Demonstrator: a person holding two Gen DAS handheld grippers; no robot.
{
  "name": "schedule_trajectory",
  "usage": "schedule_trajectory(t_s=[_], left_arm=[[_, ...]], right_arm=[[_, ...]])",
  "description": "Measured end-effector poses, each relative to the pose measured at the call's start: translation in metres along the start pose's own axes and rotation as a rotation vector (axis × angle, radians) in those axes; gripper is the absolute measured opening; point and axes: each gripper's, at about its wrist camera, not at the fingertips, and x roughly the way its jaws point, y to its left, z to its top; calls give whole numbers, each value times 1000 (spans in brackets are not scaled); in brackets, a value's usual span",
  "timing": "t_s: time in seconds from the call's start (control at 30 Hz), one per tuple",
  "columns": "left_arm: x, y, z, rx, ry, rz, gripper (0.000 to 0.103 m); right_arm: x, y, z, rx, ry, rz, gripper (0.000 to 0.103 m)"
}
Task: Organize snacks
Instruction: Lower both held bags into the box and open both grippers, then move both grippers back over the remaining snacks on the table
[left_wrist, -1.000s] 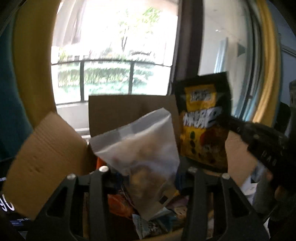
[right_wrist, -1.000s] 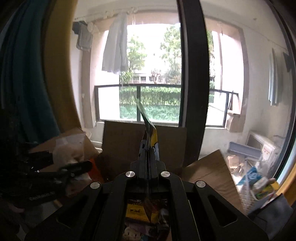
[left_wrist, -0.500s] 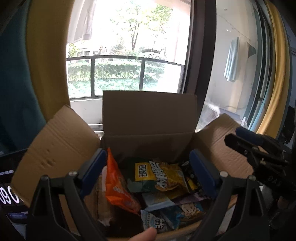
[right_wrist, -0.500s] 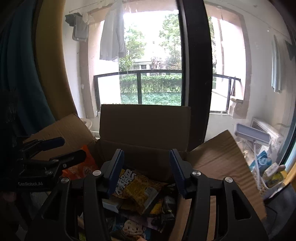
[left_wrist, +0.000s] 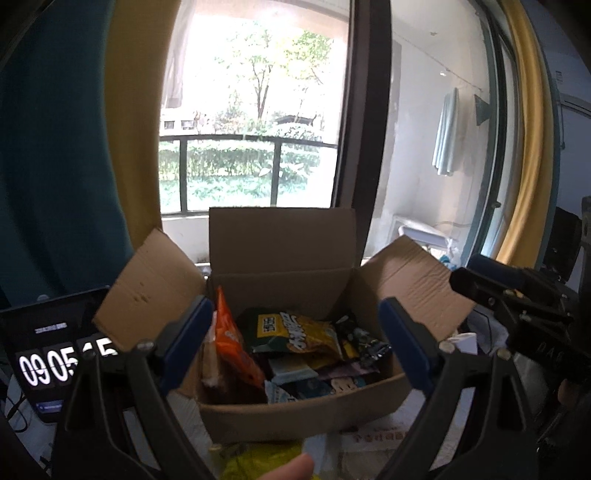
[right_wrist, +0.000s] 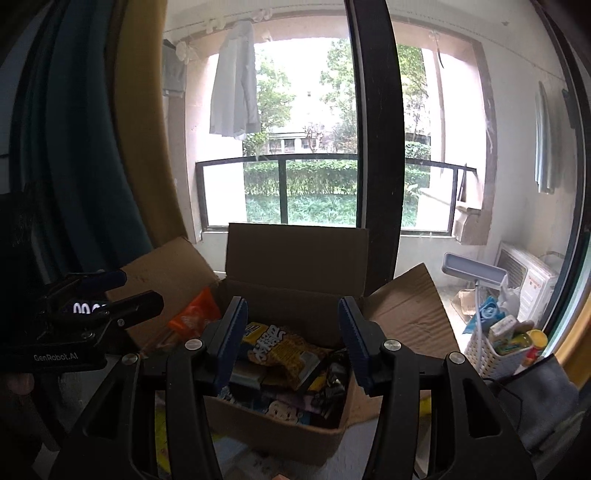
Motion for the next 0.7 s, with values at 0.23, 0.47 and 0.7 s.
schedule_trajectory(t_s=[0.23,0.47,0.7], left_arm=[[-35,-4,-7,-22,-58,13,93],[-60,-14,-16,-17,-76,3,93],[-97,-18,-32,-32,-157,35,93]], right_arm=[[-38,9,1,-15,-37,9,54],[-69,19,-3,-42,-52,16,55],[-107,25,-12,-55,-113,1,55]])
